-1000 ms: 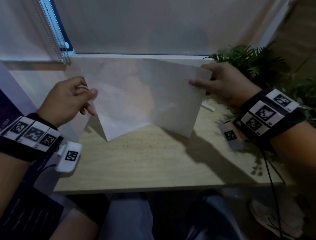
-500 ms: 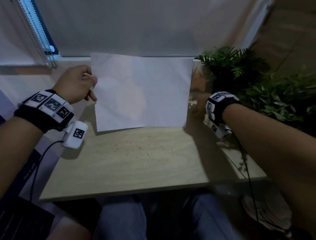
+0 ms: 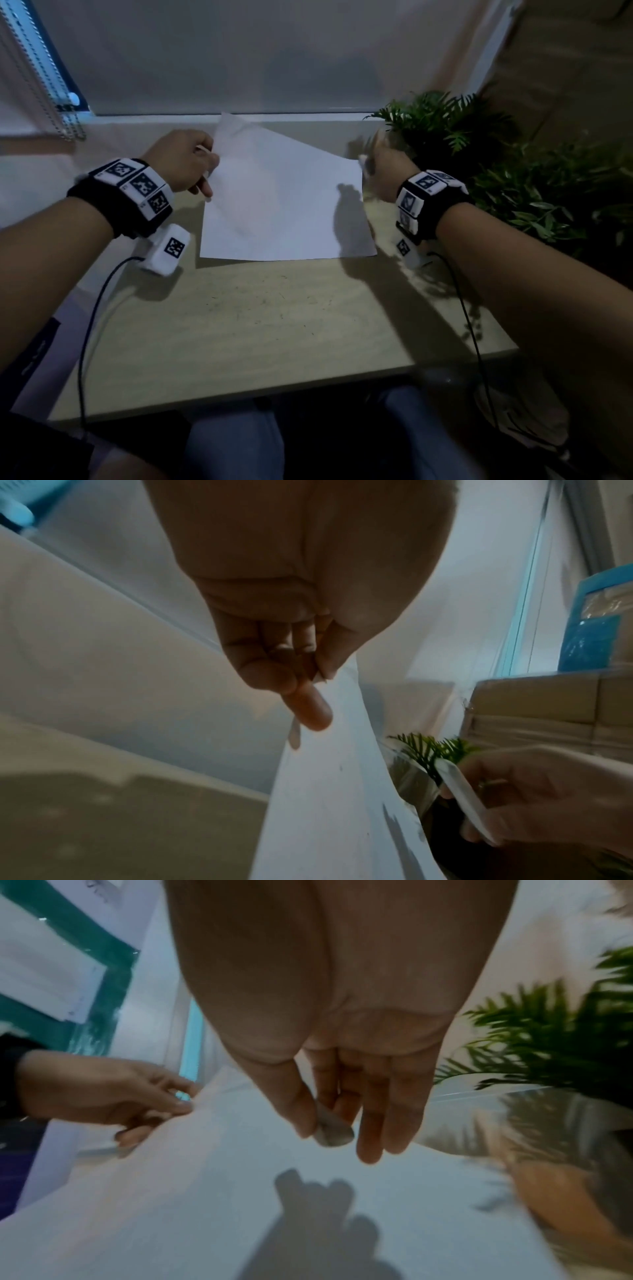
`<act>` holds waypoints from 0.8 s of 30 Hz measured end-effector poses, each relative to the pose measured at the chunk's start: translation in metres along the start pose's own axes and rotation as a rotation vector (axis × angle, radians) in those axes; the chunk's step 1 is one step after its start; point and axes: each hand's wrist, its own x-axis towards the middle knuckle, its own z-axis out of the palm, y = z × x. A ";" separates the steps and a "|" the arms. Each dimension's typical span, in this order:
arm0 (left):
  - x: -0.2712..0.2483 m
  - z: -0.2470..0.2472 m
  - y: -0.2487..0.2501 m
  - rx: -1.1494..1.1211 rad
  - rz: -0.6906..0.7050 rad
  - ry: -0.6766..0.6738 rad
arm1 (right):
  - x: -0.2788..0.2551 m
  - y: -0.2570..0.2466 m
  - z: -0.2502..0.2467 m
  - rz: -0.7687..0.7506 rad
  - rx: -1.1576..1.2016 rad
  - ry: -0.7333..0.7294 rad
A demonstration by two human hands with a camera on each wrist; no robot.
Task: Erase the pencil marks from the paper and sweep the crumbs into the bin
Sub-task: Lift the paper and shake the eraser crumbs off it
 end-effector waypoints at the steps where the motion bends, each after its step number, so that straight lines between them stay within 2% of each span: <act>1: 0.002 0.006 0.005 -0.004 0.001 -0.013 | -0.005 -0.013 -0.006 -0.052 -0.009 -0.034; 5: 0.009 0.033 0.030 0.002 0.019 -0.099 | -0.013 -0.040 0.001 -0.201 -0.061 -0.182; 9: 0.009 0.055 0.051 0.019 0.037 -0.159 | -0.003 -0.045 0.029 -0.154 -0.150 -0.333; 13: 0.010 0.066 0.056 0.043 0.068 -0.187 | 0.047 0.001 0.084 -0.028 -0.309 -0.432; 16: 0.008 0.065 0.054 0.090 0.106 -0.197 | 0.028 -0.001 0.065 0.041 -0.328 -0.531; 18: 0.000 0.059 0.055 0.168 0.164 -0.211 | 0.049 0.019 0.077 0.111 -0.432 -0.494; 20: -0.014 0.049 0.057 0.225 0.225 -0.217 | 0.098 0.061 0.111 0.001 -0.451 -0.451; 21: -0.023 0.044 0.057 0.239 0.250 -0.222 | 0.107 0.065 0.115 -0.006 -0.409 -0.447; 22: -0.033 0.038 0.057 0.242 0.269 -0.230 | 0.081 0.046 0.088 0.024 -0.398 -0.534; 23: -0.045 0.032 0.055 0.248 0.288 -0.238 | 0.035 0.007 0.053 0.172 -0.436 -0.510; 24: -0.058 0.025 0.053 0.257 0.316 -0.247 | 0.002 -0.013 0.029 0.193 -0.482 -0.503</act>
